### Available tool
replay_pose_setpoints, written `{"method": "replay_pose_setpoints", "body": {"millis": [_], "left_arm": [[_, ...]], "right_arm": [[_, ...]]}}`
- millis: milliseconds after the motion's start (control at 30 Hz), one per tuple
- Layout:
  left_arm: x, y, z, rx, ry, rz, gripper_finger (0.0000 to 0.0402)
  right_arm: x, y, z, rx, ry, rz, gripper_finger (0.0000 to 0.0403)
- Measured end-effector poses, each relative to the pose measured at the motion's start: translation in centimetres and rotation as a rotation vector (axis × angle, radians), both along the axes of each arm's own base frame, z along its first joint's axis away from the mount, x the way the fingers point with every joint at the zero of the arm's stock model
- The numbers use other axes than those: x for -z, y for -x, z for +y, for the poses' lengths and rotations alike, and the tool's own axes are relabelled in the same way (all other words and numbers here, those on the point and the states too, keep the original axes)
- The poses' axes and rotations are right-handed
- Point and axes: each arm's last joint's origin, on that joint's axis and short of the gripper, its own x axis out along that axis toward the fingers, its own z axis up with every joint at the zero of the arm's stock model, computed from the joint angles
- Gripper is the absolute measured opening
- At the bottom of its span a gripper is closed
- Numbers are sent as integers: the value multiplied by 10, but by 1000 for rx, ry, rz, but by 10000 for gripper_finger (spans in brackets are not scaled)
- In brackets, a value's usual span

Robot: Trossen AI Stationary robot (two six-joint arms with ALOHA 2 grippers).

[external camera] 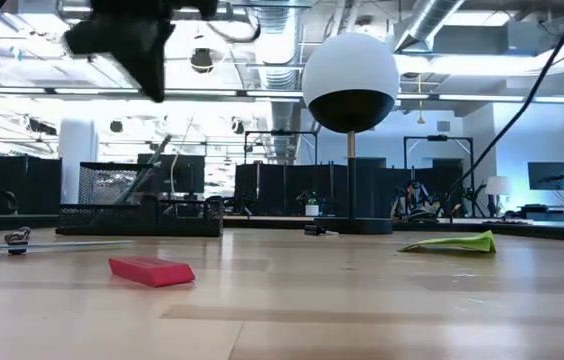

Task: Pick and place office supplies into organizer
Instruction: Put the blue pen into the black desk organizer

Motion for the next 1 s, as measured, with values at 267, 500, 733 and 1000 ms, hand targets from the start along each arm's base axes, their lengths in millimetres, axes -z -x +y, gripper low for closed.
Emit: {"method": "replay_pose_setpoints", "body": {"millis": [267,500,733,1000], "left_arm": [[-13,-16,50,-65,82,65,12],[-10,-19,95,-145,27,99,12],[-21,16,118,-216,29,82,12],[-26,89,123,-337,90,-20,12]], "right_arm": [[1,13,10,-36,-63,-23,67],[13,15,16,-41,-42,18,67],[19,17,18,-48,-45,28,67],[19,12,15,-34,-41,29,67]]}}
